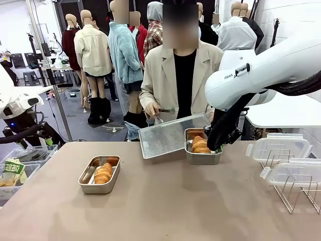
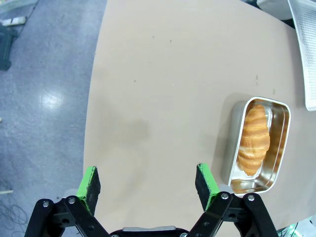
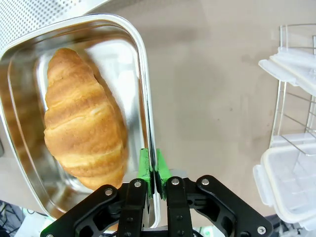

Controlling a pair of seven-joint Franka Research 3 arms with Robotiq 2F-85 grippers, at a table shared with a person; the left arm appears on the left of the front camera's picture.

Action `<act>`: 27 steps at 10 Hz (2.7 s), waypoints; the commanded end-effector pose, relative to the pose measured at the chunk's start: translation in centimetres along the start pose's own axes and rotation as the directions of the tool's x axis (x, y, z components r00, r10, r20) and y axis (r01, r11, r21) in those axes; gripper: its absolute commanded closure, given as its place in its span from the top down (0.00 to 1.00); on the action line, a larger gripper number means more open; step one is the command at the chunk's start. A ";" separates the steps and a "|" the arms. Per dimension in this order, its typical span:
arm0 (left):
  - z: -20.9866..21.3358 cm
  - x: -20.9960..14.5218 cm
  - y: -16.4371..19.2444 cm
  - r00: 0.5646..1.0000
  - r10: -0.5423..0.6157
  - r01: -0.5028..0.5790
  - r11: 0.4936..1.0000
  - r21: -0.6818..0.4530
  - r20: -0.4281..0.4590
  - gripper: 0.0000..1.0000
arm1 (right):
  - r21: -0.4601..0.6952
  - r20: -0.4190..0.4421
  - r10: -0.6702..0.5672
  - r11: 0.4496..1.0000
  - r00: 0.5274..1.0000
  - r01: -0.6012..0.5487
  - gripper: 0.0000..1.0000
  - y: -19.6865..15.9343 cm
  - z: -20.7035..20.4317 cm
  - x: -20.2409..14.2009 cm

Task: Place the bread in airtight containers.
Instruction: Once an object is inside an Airtight Container , place the container in the center of the table.

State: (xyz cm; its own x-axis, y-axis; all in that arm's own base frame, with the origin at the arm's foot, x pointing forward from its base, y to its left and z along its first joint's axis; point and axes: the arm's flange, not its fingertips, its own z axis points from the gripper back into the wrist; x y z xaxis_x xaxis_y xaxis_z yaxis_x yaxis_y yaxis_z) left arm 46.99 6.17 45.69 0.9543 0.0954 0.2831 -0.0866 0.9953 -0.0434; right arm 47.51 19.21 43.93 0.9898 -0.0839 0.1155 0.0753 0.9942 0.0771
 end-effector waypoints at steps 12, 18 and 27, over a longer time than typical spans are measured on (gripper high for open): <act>0.3 -0.1 0.3 1.000 -0.006 0.006 1.000 0.008 0.001 1.00 | -0.008 0.016 -0.006 1.000 1.000 0.006 0.00 0.0 0.1 -0.3; 0.3 -0.1 0.3 1.000 -0.006 0.006 1.000 0.008 0.001 1.00 | -0.076 -0.005 0.018 0.997 1.000 -0.019 0.00 -0.4 -7.2 0.8; 0.3 -0.1 0.3 1.000 -0.006 0.006 1.000 0.008 0.001 1.00 | -0.134 0.007 -0.011 0.991 1.000 0.012 0.67 -1.6 -10.7 -0.3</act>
State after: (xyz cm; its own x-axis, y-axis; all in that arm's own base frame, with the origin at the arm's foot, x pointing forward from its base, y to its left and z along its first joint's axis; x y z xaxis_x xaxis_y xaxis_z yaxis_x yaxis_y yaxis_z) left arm 46.98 6.17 45.71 0.9543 0.0954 0.2833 -0.0866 0.9953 -0.0433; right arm 49.23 18.31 32.94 0.9941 -0.0544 0.0942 0.0586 0.9974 -0.0420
